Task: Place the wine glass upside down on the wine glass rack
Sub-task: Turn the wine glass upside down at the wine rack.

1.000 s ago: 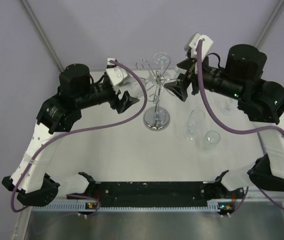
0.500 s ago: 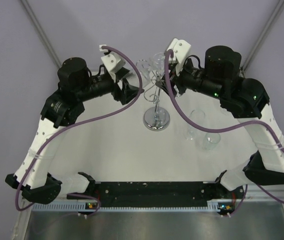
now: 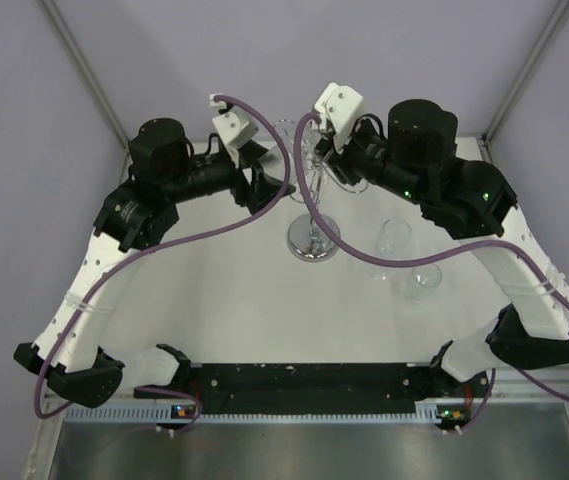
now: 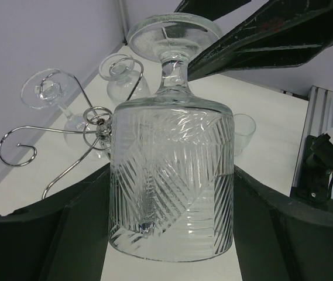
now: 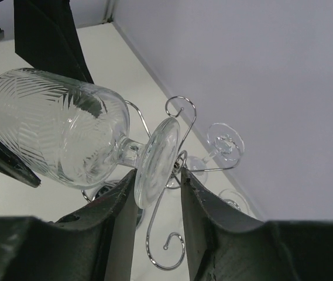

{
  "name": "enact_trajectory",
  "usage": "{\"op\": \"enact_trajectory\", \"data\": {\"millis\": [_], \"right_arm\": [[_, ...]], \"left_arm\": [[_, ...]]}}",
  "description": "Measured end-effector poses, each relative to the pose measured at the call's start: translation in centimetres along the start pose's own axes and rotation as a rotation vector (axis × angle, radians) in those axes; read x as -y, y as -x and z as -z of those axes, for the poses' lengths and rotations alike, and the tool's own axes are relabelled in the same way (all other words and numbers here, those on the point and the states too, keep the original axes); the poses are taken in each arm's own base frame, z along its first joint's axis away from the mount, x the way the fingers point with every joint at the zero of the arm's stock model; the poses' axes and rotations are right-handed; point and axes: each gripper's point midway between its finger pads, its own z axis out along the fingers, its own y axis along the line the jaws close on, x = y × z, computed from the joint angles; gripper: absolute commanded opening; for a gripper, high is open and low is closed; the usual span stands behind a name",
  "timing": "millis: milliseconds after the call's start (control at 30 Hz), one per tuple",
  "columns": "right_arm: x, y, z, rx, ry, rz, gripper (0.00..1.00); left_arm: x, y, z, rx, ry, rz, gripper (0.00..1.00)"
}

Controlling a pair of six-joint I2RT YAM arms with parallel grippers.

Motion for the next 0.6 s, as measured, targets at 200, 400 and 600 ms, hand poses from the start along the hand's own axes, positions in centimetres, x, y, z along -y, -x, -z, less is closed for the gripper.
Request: {"op": "enact_trajectory", "data": {"millis": [200, 400, 600], "right_arm": [[-0.1, -0.4, -0.5, -0.018, -0.027, 0.013, 0.3], [-0.1, -0.6, -0.9, -0.035, -0.06, 0.034, 0.15], [0.3, -1.6, -1.6, -0.077, -0.101, 0.06, 0.0]], "left_arm": [[0.0, 0.1, -0.2, 0.013, -0.005, 0.007, 0.0], [0.0, 0.2, -0.3, 0.021, -0.009, 0.02, 0.0], [-0.5, 0.5, -0.3, 0.039, 0.017, 0.04, 0.0]]}}
